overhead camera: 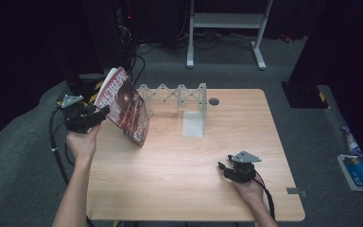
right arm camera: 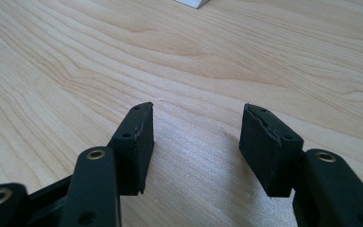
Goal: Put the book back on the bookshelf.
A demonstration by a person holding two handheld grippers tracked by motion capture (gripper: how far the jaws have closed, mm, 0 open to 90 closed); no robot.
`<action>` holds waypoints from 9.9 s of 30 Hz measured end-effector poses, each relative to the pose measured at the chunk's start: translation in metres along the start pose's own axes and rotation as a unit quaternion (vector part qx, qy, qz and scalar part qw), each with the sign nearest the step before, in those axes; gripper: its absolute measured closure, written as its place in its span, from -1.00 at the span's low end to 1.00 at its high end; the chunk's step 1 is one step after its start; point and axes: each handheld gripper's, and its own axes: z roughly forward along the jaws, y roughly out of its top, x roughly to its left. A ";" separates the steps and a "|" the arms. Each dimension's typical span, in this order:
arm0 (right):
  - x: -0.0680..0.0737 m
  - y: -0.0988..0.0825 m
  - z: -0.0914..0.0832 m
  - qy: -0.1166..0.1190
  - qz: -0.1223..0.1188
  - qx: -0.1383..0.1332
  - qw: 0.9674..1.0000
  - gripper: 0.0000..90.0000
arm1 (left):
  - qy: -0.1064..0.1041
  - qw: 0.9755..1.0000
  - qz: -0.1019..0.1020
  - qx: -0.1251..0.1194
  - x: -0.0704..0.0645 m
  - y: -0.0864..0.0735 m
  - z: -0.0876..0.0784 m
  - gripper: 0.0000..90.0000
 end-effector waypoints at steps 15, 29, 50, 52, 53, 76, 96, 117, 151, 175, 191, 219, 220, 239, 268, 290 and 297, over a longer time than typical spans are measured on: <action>0.000 0.000 0.000 0.000 0.000 0.000 1.000 0.01 | -0.015 1.000 0.005 -0.018 -0.008 -0.010 -0.010 -0.07; 0.000 0.000 0.000 0.000 -0.001 0.000 1.000 0.01 | -0.032 0.999 0.012 -0.018 -0.020 -0.015 -0.010 -0.08; 0.000 0.000 0.000 0.000 -0.001 -0.001 1.000 0.01 | -0.053 0.998 0.022 -0.011 -0.038 -0.022 -0.003 -0.20; 0.000 0.000 0.000 0.000 -0.001 -0.001 1.000 0.01 | -0.060 0.998 0.023 -0.007 -0.041 -0.023 0.000 -0.21; 0.000 0.000 0.000 0.000 -0.001 -0.001 1.000 0.01 | -0.062 0.998 0.025 -0.005 -0.043 -0.024 0.001 -0.22; 0.000 0.000 0.000 0.000 -0.001 0.000 1.000 0.01 | -0.075 0.995 0.062 0.013 -0.070 -0.032 0.015 -0.31; 0.000 0.000 0.000 0.000 -0.001 0.000 1.000 0.00 | -0.109 0.991 0.068 0.024 -0.086 -0.037 0.024 -0.34; 0.000 0.000 0.000 -0.001 -0.001 0.000 1.000 0.00 | -0.137 0.987 0.071 0.039 -0.100 -0.045 0.034 -0.36; 0.000 0.000 0.000 -0.001 -0.003 -0.001 1.000 0.00 | -0.164 0.982 0.074 0.061 -0.111 -0.065 0.044 -0.42; 0.000 0.000 0.000 -0.001 -0.003 -0.001 1.000 0.00 | -0.180 0.979 0.062 0.073 -0.115 -0.078 0.052 -0.45; 0.000 0.000 0.000 0.000 -0.002 -0.001 1.000 0.00 | -0.181 0.977 0.075 0.084 -0.129 -0.088 0.061 -0.46; 0.000 0.000 0.000 0.000 -0.003 -0.001 1.000 0.00 | -0.189 0.974 0.081 0.100 -0.140 -0.103 0.076 -0.46; 0.000 0.000 0.000 0.000 -0.003 -0.001 1.000 0.00 | -0.189 0.974 0.081 0.100 -0.140 -0.103 0.076 -0.46; 0.000 0.000 0.000 0.000 -0.003 -0.001 1.000 0.00 | -0.194 0.971 0.079 0.115 -0.147 -0.117 0.090 -0.45; 0.000 0.000 0.000 0.000 -0.001 0.000 1.000 0.00 | -0.189 0.970 0.077 0.133 -0.153 -0.139 0.108 -0.40; 0.000 0.000 0.000 0.000 -0.001 0.000 1.000 -0.01 | -0.162 0.971 0.089 0.151 -0.157 -0.158 0.121 -0.38; 0.000 0.000 0.000 -0.001 -0.001 0.000 1.000 -0.01 | -0.146 0.974 0.095 0.148 -0.157 -0.167 0.125 -0.37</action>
